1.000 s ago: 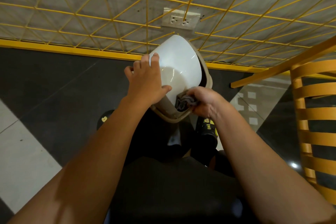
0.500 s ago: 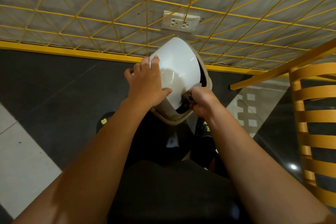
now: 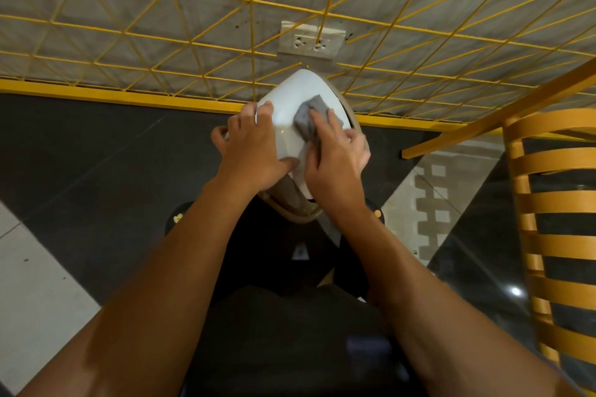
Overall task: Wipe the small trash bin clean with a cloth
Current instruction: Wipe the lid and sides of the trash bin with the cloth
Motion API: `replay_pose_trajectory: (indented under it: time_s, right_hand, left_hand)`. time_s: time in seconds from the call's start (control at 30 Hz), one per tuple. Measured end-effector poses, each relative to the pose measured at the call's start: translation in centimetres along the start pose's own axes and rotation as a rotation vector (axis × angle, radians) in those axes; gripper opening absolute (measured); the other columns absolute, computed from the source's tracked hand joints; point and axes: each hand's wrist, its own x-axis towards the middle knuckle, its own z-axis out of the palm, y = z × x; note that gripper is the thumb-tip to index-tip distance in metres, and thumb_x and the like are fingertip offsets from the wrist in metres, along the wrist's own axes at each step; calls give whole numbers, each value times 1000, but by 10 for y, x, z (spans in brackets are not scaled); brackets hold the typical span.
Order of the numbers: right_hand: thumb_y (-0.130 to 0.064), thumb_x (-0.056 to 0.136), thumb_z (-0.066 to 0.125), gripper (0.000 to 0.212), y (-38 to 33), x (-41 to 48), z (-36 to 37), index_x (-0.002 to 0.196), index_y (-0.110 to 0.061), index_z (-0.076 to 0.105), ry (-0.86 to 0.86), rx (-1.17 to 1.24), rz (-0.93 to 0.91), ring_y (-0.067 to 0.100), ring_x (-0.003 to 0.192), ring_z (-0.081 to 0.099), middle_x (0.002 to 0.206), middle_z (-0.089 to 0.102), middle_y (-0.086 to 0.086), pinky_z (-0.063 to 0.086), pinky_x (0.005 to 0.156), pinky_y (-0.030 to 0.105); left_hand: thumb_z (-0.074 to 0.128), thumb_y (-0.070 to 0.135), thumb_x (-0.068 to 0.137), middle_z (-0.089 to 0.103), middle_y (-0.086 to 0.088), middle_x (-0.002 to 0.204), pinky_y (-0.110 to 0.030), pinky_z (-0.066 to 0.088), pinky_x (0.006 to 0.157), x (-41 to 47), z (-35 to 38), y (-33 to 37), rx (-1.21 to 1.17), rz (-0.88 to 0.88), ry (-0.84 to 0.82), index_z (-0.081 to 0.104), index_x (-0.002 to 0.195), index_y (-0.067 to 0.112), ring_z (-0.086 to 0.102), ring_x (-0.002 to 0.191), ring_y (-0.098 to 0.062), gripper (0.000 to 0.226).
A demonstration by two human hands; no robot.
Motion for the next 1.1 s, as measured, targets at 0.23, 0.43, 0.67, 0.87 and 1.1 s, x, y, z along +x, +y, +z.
replay_pose_trajectory:
  time_s: [0.23,0.43,0.67,0.87,1.1]
  right_hand:
    - [-30,99,36,46,-4,47,-1,142,-17,30,-3,132,87,24,144,3,155,19,7,-1,114,35]
    - [-20,98,40,41,-1,8,12,138,-11,38,-71,227,-182,28,144,11,152,24,15,12,117,38]
    - [-23,99,37,42,7,45,-1,140,-12,35,-29,148,-77,23,143,16,152,26,12,10,117,34]
    - [-15,97,40,39,-15,57,0,135,-5,41,-134,73,-286,29,138,24,146,35,17,13,115,35]
    - [-8,93,48,27,4,14,-16,117,-3,58,20,326,-242,17,113,52,120,61,11,31,98,8]
  left_hand:
    - [70,50,70,20,-8,146,-49,15,106,1,-2,-1,3,-1,-9,16,142,18,21,133,-30,96]
    - [63,48,75,21,-9,147,-47,14,105,-1,-1,-1,-43,14,28,18,142,18,22,132,-30,86]
    - [70,49,69,20,-8,147,-48,16,106,0,-1,-1,2,4,-5,16,142,18,22,132,-29,96]
    - [68,54,69,23,-7,146,-45,15,104,-1,-4,-2,-1,3,7,21,140,17,25,131,-28,94]
    - [68,63,62,23,-5,148,-52,12,108,-2,-14,-2,-46,-29,-25,17,143,16,25,135,-24,106]
